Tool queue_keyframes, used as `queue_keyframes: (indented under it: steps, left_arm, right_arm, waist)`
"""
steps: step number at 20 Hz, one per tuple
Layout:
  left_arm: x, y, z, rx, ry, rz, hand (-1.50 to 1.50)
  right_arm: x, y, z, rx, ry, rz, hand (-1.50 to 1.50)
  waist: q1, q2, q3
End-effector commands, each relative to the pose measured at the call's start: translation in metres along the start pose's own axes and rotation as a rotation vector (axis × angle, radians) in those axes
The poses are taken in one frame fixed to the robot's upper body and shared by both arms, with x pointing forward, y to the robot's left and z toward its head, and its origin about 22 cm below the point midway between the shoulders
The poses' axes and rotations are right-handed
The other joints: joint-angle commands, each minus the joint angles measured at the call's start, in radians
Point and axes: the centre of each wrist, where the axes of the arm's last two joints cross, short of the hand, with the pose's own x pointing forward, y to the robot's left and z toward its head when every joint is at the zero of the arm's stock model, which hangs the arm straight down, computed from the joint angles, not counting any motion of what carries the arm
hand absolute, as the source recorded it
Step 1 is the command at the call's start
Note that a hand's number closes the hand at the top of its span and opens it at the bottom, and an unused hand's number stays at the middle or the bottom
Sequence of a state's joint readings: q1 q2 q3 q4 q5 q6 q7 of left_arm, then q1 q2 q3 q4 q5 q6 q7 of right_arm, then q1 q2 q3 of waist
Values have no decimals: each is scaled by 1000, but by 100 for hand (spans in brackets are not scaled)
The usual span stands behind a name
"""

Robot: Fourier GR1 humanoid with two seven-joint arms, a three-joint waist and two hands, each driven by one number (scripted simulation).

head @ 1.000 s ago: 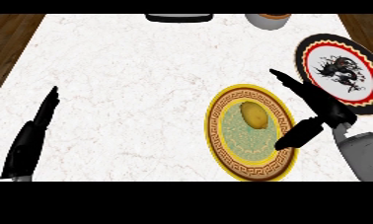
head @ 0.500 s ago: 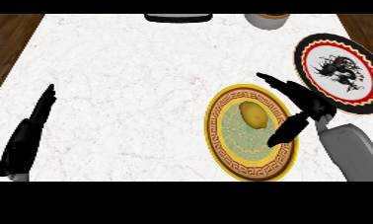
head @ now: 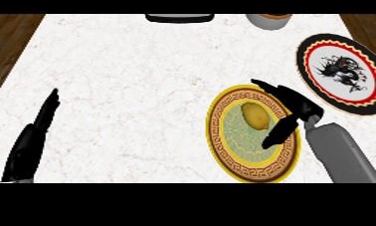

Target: Pick the lemon from the plate and place it in the plate

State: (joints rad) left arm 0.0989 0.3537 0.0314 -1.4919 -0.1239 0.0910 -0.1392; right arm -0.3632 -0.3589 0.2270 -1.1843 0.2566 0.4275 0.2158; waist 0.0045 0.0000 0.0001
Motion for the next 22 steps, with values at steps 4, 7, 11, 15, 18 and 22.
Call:
queue_keyframes:
  steps: [4,7,11,15,18,22]
  left_arm:
    - [-8,-1,3,6,2,2,0]
    - [3,27,10,-10,-6,-6,0]
    - [-3,10,-11,-10,9,12,0]
    - [4,23,-3,1,9,-6,0]
    - [2,9,-3,12,8,16,0]
    - [4,13,-3,26,-2,13,0]
  right_arm:
    - [0,16,-7,9,3,1,-150]
    - [-32,44,-21,0,-37,-29,150]
    - [-37,34,-22,1,-98,-37,150]
    - [-72,-45,17,-94,-20,28,150]
    - [-122,-126,103,-254,173,167,150]
    - [-149,-170,177,-370,320,266,150]
  waist:
    - [-1,0,0]
    - [6,1,0]
    - [-1,1,0]
    - [-1,1,1]
    - [-30,20,5]
    - [-30,33,14]
